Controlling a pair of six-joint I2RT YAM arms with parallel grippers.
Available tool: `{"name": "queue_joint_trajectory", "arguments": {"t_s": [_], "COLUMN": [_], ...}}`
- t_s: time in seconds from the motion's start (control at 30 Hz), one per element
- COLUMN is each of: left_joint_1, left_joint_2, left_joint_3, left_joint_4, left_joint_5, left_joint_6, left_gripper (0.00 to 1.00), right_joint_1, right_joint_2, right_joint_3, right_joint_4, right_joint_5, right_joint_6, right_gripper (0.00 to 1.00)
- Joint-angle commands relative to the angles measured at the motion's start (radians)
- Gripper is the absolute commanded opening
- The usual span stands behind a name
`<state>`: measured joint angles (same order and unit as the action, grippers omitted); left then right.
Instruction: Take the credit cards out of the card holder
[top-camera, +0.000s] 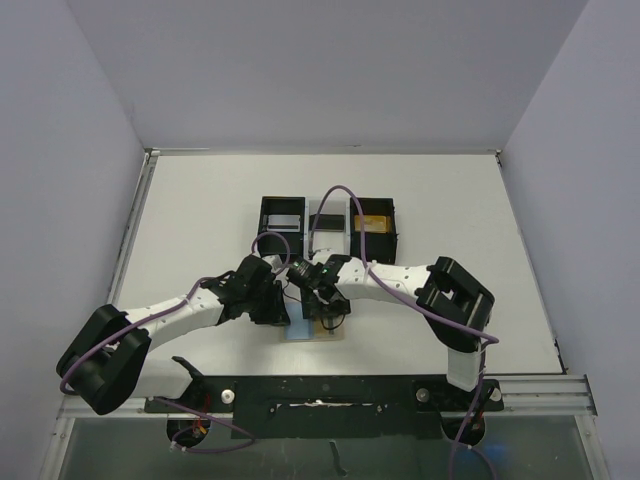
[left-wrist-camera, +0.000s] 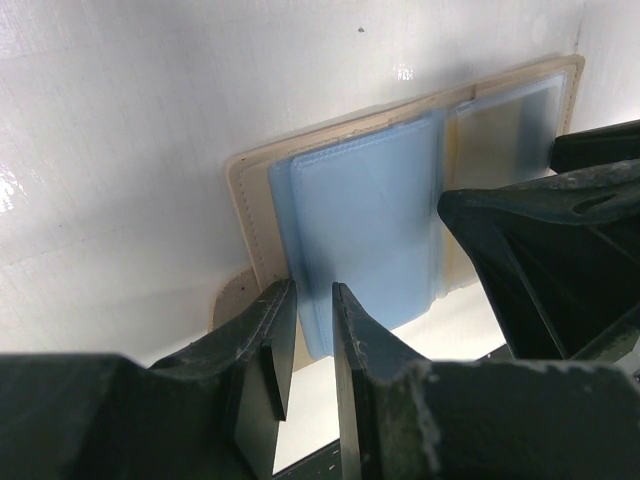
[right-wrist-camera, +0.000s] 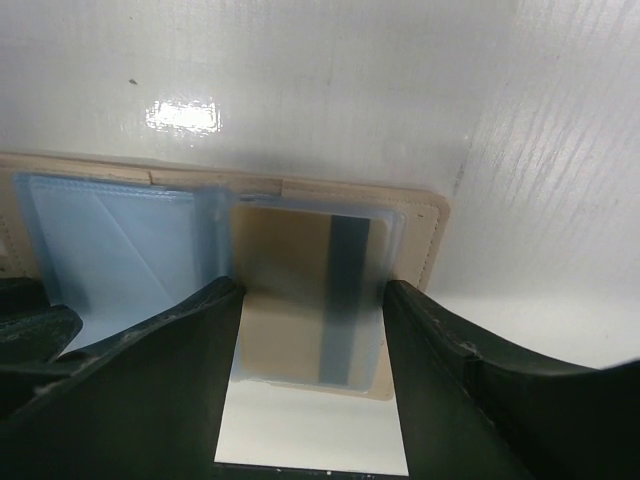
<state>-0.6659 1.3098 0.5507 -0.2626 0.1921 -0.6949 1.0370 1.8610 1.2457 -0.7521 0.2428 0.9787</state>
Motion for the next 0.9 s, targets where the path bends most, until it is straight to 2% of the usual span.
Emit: {"name": "queue_joint_trajectory", "arguments": {"t_s": [0.0,0.3,0.6,0.73,0.8,0.87], "left_joint_1": [-0.004,-0.004,-0.004,-0.004,-0.004,-0.004], "left_joint_2": [0.009,0.009,0.014,0.012,0.010,0.009], "left_joint_3": [0.020,0.019,0.023,0.023,0.025,0.025], "left_joint_4": [0.043,0.042,0.043,0.043,0.043,0.043], "left_joint_5": [0.013,0.015,0.020,0.020,0.019,0.018], "left_joint_6": [0.010,0.009,0.009,0.008,0.008,0.008], "left_gripper": [0.20,0.20,0.20,0.20,0.20,0.20], "right_joint_1": [0.020,0.038,0.039,0.039,0.040,0.040], "right_joint_2": [0.009,0.001,-0.003,-0.010,-0.010,-0.011], "right_joint_3": [0.065,0.111,0.115,0.111,0.117,0.116], "right_joint_4": [-0.005,-0.083,-0.071,-0.064,-0.077,-0.078], "right_joint_5": [0.023,0.086,0.054,0.044,0.049,0.050], "right_joint_6": [-0.003,0.011,-0.009,-0.014,-0.014,-0.015], "right_gripper": [0.57,0.51,0.56,0.55,0.51,0.39]}}
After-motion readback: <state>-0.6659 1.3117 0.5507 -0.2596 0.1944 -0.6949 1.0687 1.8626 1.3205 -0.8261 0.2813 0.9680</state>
